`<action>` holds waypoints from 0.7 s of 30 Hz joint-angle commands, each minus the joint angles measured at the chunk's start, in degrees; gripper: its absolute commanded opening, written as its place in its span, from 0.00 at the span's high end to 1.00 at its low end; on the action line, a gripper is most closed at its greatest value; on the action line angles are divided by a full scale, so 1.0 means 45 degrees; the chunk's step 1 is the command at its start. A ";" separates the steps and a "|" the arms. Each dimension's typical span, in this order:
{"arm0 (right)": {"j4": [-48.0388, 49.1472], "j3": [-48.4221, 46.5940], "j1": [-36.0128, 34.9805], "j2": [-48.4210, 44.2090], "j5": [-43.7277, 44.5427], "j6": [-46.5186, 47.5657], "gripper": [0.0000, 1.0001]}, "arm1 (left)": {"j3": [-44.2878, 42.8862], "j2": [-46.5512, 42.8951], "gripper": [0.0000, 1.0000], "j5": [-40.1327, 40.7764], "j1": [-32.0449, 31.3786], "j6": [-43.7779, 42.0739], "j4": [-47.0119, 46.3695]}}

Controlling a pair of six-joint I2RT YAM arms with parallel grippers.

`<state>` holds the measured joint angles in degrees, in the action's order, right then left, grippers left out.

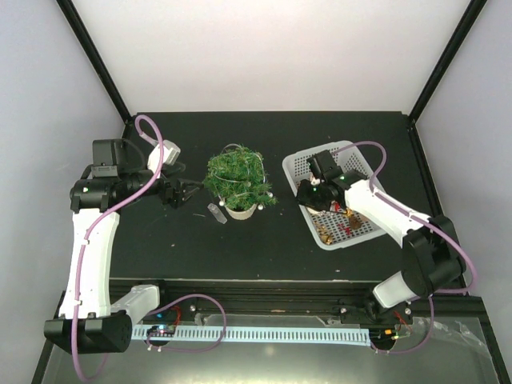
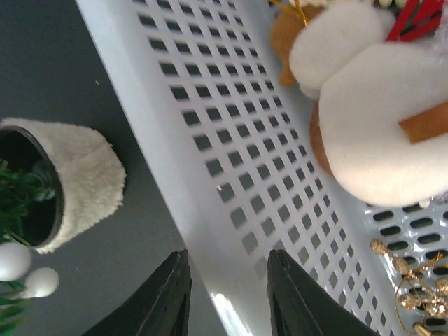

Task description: Decorate the small christmas tree

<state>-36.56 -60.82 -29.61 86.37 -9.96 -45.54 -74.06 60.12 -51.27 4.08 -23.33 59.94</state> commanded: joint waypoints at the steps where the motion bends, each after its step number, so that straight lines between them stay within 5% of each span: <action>1: -0.0141 -0.1234 -0.0062 -0.0369 0.1328 0.0322 0.67 | 0.0010 0.0022 0.01 -0.0266 0.0090 0.0009 -0.0195; 9: -0.1672 -0.3769 0.0833 0.0975 0.3095 0.0905 0.67 | -0.0051 0.0153 0.01 -0.0325 0.0115 0.0067 -0.0244; 21: 0.1863 -0.3021 0.2955 0.2919 0.1774 0.0359 0.47 | -0.0009 0.0312 0.01 -0.0594 0.0116 0.0087 -0.0264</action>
<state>-35.68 -76.42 -18.55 99.72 0.32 -42.13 -73.73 61.17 -51.77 4.16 -23.29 59.70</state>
